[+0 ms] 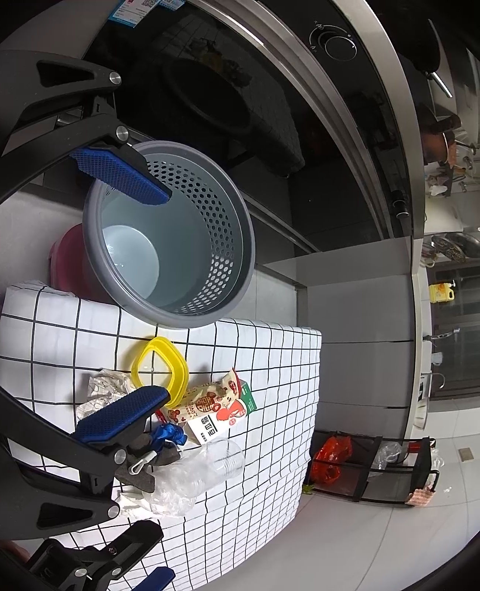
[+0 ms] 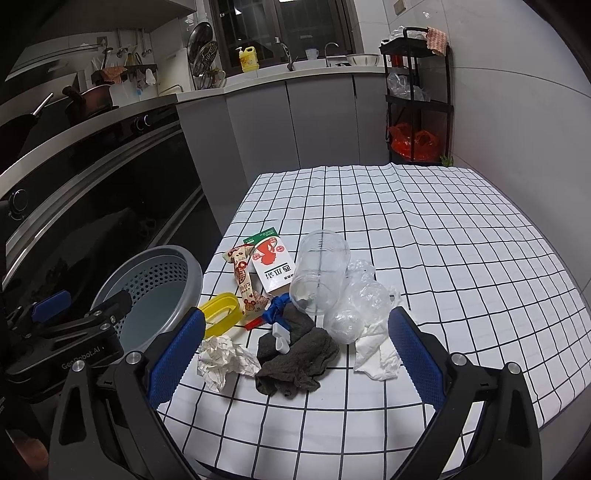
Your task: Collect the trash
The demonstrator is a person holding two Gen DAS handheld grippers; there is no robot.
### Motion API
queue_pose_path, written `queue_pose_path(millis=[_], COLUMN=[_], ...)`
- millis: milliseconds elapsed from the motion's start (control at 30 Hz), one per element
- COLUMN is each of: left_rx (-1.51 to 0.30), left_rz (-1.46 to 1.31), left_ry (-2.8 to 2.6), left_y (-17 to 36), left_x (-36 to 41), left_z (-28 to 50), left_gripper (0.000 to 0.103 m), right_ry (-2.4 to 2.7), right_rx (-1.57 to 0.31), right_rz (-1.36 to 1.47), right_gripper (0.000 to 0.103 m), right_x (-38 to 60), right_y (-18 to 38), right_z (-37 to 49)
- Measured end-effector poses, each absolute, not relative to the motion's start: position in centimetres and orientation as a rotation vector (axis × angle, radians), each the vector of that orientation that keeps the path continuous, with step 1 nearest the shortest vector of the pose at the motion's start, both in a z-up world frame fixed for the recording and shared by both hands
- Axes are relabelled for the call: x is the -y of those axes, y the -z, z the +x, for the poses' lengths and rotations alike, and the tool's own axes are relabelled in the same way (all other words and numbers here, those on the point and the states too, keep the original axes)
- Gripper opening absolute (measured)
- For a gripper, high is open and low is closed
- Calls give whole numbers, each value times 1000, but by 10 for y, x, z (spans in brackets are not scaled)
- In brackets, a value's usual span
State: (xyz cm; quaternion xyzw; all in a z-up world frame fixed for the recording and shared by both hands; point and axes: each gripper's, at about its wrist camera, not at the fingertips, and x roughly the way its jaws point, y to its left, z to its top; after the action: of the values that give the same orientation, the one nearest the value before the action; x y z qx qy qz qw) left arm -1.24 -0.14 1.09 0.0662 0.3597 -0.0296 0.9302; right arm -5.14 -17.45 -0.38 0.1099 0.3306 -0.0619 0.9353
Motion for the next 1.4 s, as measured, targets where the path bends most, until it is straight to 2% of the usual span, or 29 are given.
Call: queue_pose_path(millis=[1400], left_rx=[-726], left_rz=[128], left_ry=[60], left_y=[-11], left_x=[-1], left_z=[-11], left_gripper=[97], right_ry=[128], right_rx=[-674], right_rz=[221], right_gripper=[95], right_x=[175], right_y=[4], right_z=[-51])
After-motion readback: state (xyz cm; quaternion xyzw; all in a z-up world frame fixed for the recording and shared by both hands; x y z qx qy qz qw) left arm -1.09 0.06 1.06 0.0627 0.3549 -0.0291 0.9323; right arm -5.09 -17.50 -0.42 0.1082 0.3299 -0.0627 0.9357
